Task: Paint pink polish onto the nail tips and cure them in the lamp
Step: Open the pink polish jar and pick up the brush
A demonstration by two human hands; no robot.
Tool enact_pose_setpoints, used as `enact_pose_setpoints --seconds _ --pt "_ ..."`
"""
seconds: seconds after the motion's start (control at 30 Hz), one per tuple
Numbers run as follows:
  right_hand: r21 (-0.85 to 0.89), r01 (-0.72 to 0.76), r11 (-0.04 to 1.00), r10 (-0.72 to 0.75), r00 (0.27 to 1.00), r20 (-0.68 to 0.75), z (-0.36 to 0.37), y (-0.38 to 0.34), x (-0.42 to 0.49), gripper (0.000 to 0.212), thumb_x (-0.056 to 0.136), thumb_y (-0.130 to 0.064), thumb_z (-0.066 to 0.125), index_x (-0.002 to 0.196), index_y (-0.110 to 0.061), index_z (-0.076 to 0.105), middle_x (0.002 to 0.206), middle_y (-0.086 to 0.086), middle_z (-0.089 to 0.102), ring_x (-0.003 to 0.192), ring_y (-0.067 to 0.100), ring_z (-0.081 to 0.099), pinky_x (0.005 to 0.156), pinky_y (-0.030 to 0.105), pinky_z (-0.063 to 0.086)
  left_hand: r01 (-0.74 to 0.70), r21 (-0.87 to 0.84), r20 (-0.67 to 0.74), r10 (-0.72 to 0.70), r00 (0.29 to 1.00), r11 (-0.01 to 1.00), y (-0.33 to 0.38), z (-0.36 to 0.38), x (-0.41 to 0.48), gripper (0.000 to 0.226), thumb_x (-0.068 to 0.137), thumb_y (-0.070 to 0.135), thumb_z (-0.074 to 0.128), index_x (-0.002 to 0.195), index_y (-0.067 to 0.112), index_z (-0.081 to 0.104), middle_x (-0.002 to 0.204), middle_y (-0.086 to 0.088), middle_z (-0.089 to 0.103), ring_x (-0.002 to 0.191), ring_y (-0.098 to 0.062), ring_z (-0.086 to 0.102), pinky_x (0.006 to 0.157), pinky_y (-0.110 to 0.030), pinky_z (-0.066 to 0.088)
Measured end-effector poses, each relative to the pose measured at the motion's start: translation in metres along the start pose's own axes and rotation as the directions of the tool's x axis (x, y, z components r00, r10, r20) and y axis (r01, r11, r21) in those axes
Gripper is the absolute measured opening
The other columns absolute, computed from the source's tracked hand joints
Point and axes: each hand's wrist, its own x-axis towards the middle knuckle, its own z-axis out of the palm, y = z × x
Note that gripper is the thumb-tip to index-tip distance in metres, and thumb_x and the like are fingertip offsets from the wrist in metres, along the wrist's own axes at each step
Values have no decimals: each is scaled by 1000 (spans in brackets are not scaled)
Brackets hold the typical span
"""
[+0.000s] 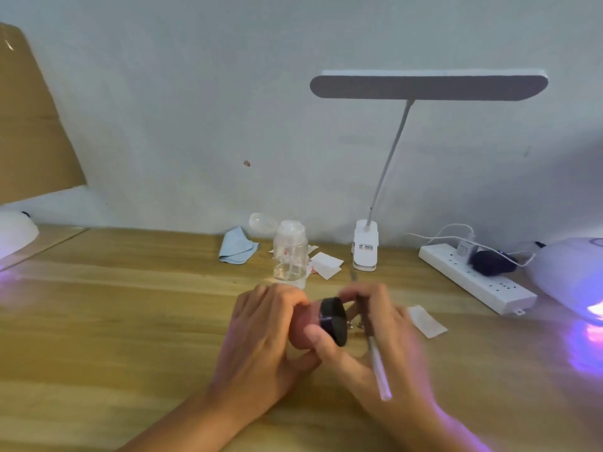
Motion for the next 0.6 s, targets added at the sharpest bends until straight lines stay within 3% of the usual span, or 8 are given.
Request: enact_pose_setpoints --seconds 0.13,0.27,0.37,0.47,0.53,0.6 --pt "69 55 996 -55 998 1 -4 4 1 38 84 -67 55 105 -38 42 92 -21 59 83 6 61 69 23 48 80 -109 72 -72 995 991 14 -2 0 48 73 54 68 107 26 48 95 15 59 89 -5 51 87 -26 35" --pt "231 -7 973 30 995 -95 -18 11 4 36 86 -63 54 105 -34 48 94 -18 63 81 2 63 65 8 45 139 -229 186 -97 978 964 19 -5 -4 39 82 60 56 109 32 50 100 26 59 98 7 50 94 -29 33" --pt "256 -124 959 182 959 -215 -36 32 11 26 87 -57 56 100 -36 50 87 -10 65 81 7 64 67 15 48 266 -317 127 -237 963 910 13 -9 -1 39 84 57 57 115 35 51 108 25 61 106 3 54 99 -35 36" --pt "67 -348 935 355 922 -157 -56 69 6 30 90 -63 48 94 -35 56 81 -11 66 78 14 64 69 34 51 383 -357 93 -376 922 852 3 -9 4 48 81 60 58 119 30 56 112 16 60 103 -9 59 94 -49 44" --pt "-150 -416 897 400 908 -128 -65 85 -1 29 91 -62 45 88 -37 59 78 -21 64 75 12 62 65 32 46 432 -382 112 -423 899 817 -1 -9 6 53 78 62 60 119 28 57 113 16 60 103 -11 58 93 -49 45" --pt "-233 -430 872 404 902 -154 -70 96 -4 17 92 -53 51 87 -40 60 80 -26 65 78 10 62 66 32 44 466 -391 146 -446 883 794 -1 -7 6 51 75 59 66 116 31 57 112 19 63 105 -9 58 94 -47 45"
